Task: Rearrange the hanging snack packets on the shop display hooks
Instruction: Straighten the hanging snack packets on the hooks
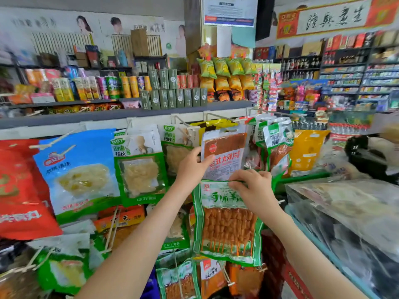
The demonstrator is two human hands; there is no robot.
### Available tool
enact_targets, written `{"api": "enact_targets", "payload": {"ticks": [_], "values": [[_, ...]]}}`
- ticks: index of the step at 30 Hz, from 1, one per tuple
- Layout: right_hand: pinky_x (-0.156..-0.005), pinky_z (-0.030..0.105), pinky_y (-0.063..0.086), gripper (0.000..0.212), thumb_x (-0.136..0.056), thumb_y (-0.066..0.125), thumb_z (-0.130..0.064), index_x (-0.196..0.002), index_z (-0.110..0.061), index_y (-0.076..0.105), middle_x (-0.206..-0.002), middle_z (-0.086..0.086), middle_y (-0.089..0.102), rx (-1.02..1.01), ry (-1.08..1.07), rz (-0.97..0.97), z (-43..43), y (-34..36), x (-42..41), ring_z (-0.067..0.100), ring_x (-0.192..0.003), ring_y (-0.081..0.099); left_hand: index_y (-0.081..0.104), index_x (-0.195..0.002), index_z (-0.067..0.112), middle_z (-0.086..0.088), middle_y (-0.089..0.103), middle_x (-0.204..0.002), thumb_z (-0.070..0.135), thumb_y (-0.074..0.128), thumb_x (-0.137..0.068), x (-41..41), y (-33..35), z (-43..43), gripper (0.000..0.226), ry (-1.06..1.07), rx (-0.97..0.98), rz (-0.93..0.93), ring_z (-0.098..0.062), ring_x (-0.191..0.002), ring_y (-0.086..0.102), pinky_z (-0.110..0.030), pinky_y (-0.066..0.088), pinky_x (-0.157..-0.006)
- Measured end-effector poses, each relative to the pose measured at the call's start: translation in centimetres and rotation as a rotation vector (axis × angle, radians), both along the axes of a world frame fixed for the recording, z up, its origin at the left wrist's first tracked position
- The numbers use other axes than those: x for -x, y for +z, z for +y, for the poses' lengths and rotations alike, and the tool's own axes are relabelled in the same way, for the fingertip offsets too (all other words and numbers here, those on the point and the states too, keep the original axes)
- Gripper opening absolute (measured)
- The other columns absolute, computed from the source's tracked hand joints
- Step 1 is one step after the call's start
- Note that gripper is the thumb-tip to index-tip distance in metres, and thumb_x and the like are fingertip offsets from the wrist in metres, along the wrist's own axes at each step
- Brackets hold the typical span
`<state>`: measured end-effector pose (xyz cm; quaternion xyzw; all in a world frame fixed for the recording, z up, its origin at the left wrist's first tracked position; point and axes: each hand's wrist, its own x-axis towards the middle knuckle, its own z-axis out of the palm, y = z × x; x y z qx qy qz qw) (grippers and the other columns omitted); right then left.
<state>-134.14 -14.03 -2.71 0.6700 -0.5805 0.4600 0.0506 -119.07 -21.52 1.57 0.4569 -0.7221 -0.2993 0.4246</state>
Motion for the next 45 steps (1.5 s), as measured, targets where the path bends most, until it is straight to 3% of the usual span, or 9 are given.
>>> {"api": "enact_targets", "payload": {"ticks": [10, 15, 25, 29, 32, 35, 38, 40, 45], "values": [[-0.079, 0.022, 0.013, 0.018, -0.085, 0.063, -0.013, -0.074, -0.027, 0.06, -0.066, -0.013, 0.051, 0.028, -0.104, -0.015, 2.5, 2.0, 3.7, -0.002, -0.074, 0.045, 0.035, -0.143, 0.012, 0.002, 0.034, -0.148, 0.028, 0.038, -0.1, 2.1, 0.9, 1.5, 0.045, -0.061, 0.072, 0.239, -0.01, -0.134, 0.032, -0.035, 0.027, -0.112], [-0.09, 0.012, 0.011, 0.021, -0.084, 0.065, -0.012, -0.075, -0.03, 0.059, -0.071, -0.005, 0.056, 0.092, -0.091, -0.059, 3.8, 2.5, 3.8, 0.011, -0.078, 0.049, 0.054, -0.108, 0.008, -0.013, 0.06, -0.108, 0.023, 0.041, -0.099, 1.6, -0.1, 3.0, 0.022, -0.164, 0.135, 0.186, -0.018, -0.099, 0.055, -0.036, 0.04, -0.089], [-0.099, 0.025, 0.014, 0.037, -0.088, 0.059, -0.017, -0.124, -0.025, 0.05, -0.084, -0.005, 0.068, -0.191, -0.035, -0.154, 3.9, -0.9, 2.0, 0.011, -0.094, 0.051, 0.055, -0.128, 0.02, 0.001, 0.058, -0.129, 0.008, 0.05, -0.095, -1.5, -8.0, 5.9, 0.036, -0.236, -0.356, 0.323, -0.016, -0.118, 0.054, -0.041, 0.043, -0.101], [-0.091, 0.037, 0.026, 0.007, -0.085, 0.062, -0.016, -0.09, -0.017, 0.068, -0.077, -0.004, 0.065, -0.289, -0.06, -0.032, 3.2, -4.4, 0.0, 0.026, -0.088, 0.058, 0.052, -0.124, 0.012, -0.003, 0.058, -0.127, 0.004, 0.049, -0.093, -4.1, -11.6, 7.0, 0.032, -0.215, -0.489, 0.356, -0.017, -0.111, 0.056, -0.03, 0.046, -0.095], [-0.073, 0.029, 0.016, 0.007, -0.084, 0.061, -0.024, -0.078, -0.025, 0.063, -0.071, 0.003, 0.064, -0.387, -0.059, 0.071, 3.1, -7.9, -1.9, 0.028, -0.08, 0.058, 0.058, -0.109, 0.019, -0.007, 0.064, -0.106, 0.051, 0.044, -0.09, -6.8, -14.6, 8.3, 0.039, -0.258, -0.712, 0.405, -0.02, -0.094, 0.062, -0.034, 0.047, -0.084], [-0.075, 0.029, 0.017, 0.016, -0.084, 0.063, -0.02, -0.071, -0.029, 0.06, -0.065, -0.005, 0.057, -0.473, 0.017, 0.15, 3.5, -12.2, -4.5, 0.026, -0.079, 0.058, 0.063, -0.093, 0.029, -0.005, 0.068, -0.085, 0.082, 0.05, -0.063, -9.6, -17.2, 9.3, 0.062, -0.329, -0.821, 0.231, -0.019, -0.075, 0.064, -0.032, 0.047, -0.071], [-0.072, 0.029, 0.013, 0.015, -0.079, 0.055, -0.028, -0.071, -0.022, 0.067, -0.074, -0.004, 0.062, -0.527, 0.094, 0.204, 3.6, -17.2, -7.0, 0.024, -0.088, 0.058, 0.062, -0.111, 0.027, -0.004, 0.063, -0.114, 0.066, 0.066, -0.069, -11.6, -20.4, 10.5, 0.057, -0.345, -0.722, -0.199, -0.016, -0.107, 0.057, -0.029, 0.039, -0.09], [-0.076, 0.032, 0.018, 0.021, -0.076, 0.047, -0.03, -0.072, -0.023, 0.066, -0.075, -0.004, 0.06, -0.601, 0.182, 0.216, 3.8, -20.5, -8.5, 0.025, -0.089, 0.057, 0.058, -0.122, 0.018, -0.004, 0.063, -0.112, 0.048, 0.061, -0.085, -12.3, -22.2, 11.7, 0.048, -0.26, -0.678, -0.462, -0.011, -0.097, 0.056, -0.013, 0.035, -0.069], [-0.069, 0.029, 0.01, 0.023, -0.079, 0.047, -0.031, -0.082, -0.022, 0.068, -0.083, -0.005, 0.064, -0.715, 0.365, 0.195, 4.4, -27.4, -11.6, 0.019, -0.095, 0.056, 0.061, -0.087, 0.001, -0.019, 0.058, -0.083, 0.036, 0.043, -0.098, -15.2, -28.0, 15.1, 0.041, -0.005, -0.833, -0.445, -0.034, -0.095, 0.057, -0.031, 0.031, -0.063]]}}
